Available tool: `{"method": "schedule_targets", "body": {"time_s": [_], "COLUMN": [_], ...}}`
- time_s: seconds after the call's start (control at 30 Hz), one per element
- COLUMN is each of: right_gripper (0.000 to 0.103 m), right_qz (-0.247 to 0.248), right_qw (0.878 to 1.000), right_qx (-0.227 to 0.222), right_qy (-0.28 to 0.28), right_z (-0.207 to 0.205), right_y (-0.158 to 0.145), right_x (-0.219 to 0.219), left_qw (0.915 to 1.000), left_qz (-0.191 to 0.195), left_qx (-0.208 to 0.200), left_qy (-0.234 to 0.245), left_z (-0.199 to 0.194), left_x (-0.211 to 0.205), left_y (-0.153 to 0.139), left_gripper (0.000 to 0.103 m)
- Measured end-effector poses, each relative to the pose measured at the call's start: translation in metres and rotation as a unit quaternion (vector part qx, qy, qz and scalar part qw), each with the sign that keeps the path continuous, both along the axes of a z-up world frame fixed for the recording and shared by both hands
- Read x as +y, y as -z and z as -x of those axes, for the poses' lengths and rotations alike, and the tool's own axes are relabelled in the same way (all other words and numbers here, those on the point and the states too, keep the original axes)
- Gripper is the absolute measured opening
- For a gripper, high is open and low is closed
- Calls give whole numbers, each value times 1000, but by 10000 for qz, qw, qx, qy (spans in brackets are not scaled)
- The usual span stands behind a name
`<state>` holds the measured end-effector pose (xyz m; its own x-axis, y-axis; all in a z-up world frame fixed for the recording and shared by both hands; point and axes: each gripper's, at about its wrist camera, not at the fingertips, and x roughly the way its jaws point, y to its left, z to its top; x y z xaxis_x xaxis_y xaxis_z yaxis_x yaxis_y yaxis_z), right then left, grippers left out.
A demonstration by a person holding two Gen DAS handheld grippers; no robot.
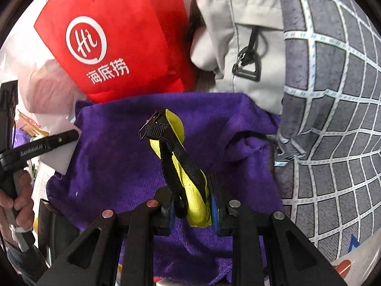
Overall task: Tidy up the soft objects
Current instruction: 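Lower the pouch onto the purple towel with the right tool while the left sets the block there, then grasp the black watch strap with the right tool while the left tool moves toward the white cloth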
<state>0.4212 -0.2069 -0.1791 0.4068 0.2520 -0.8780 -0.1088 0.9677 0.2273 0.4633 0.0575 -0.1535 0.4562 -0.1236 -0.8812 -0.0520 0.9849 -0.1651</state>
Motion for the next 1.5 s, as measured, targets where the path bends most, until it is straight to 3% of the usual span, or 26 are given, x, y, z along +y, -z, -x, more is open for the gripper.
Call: {"method": "schedule_targets", "body": {"time_s": [0.3, 0.43, 0.5, 0.57, 0.7, 0.87, 1.0, 1.23, 1.5], "right_gripper": [31, 42, 52, 55, 67, 68, 84, 84, 80], "right_qz": [-29, 105, 195, 306, 571, 867, 792, 651, 230], "right_qw": [9998, 9998, 9998, 9995, 9981, 9960, 9965, 9941, 9952], "right_qx": [160, 140, 62, -79, -104, -88, -266, -764, -928], "right_qy": [137, 108, 42, -31, -204, -207, 16, 413, -228], "right_z": [-4, -5, -3, -1, 3, 13, 33, 92, 167], "right_y": [9, 10, 9, 4, -1, -12, -30, -62, -82], "right_x": [-10, -11, -7, -4, 1, -1, -14, -19, 23], "left_qw": [9996, 9994, 9994, 9994, 9997, 9999, 10000, 9990, 9986], "left_qz": [52, 175, 212, 249, 205, 96, -25, -223, -200], "left_qx": [145, 140, 172, 163, 104, 105, -73, -322, -458], "left_qy": [-241, -269, -203, -170, -111, -67, 3, 236, 148], "left_z": [-11, -9, -10, -10, -8, -5, 13, 63, 138], "left_x": [14, 17, 16, 16, 9, -1, -7, -10, 9], "left_y": [16, 16, 19, 18, 15, 8, -12, -47, -73], "left_gripper": [32, 34, 42, 57, 62, 65, 66, 67, 67]}}
